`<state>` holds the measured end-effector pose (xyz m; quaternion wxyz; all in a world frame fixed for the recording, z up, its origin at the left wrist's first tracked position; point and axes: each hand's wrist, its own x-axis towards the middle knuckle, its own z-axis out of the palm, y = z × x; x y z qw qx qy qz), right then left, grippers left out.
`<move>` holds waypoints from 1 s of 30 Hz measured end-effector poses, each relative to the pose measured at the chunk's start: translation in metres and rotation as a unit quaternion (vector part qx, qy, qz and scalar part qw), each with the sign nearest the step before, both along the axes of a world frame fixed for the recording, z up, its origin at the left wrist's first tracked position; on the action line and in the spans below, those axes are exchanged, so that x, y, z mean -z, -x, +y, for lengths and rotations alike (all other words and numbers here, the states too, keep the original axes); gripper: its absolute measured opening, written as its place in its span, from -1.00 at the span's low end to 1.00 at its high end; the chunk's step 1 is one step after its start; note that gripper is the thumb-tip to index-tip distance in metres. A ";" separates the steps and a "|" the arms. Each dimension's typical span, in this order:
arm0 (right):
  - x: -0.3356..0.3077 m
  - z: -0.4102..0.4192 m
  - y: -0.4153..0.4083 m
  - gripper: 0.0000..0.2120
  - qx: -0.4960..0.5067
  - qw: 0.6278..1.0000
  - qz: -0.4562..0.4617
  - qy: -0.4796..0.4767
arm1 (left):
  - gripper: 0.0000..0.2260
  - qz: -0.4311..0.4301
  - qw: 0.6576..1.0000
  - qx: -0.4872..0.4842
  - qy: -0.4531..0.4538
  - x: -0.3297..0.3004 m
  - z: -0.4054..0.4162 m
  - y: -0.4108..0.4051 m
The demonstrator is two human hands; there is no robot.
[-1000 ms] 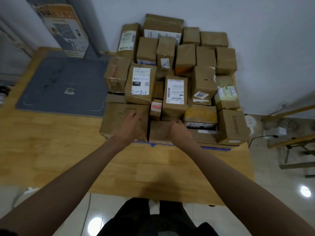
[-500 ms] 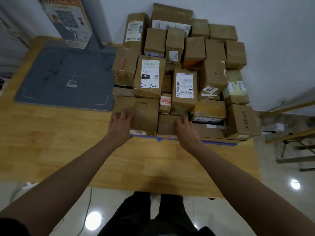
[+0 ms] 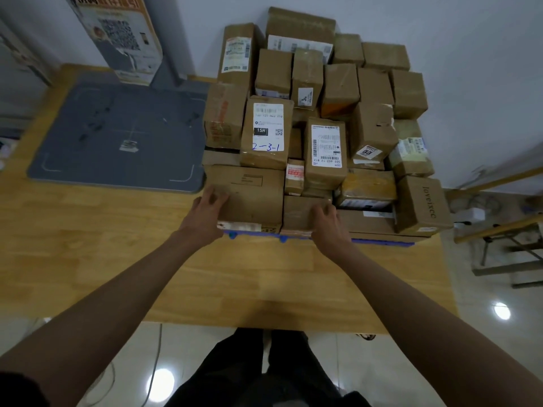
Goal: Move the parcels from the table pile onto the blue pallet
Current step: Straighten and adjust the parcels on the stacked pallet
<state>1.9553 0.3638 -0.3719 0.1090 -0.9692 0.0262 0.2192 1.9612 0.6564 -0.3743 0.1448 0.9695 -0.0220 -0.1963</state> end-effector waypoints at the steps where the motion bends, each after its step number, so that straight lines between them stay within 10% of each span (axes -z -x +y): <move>1: -0.002 0.002 0.003 -0.48 0.005 1.000 -0.007 0.004 | -0.13 0.003 1.000 0.000 0.008 0.000 0.003 0.001; 6: -0.012 0.022 0.017 -0.65 -0.039 0.993 -0.111 -0.022 | 0.00 0.005 0.994 -0.086 0.069 0.005 0.011 0.017; 18: -0.033 0.080 -0.005 -0.93 -0.145 0.987 -0.040 -0.054 | -0.15 0.064 0.988 -0.122 0.075 -0.001 0.024 0.012; 30: -0.042 0.149 -0.080 -0.57 -0.115 0.993 -0.008 -0.001 | -0.55 0.087 0.965 -0.144 0.201 -0.004 0.085 -0.097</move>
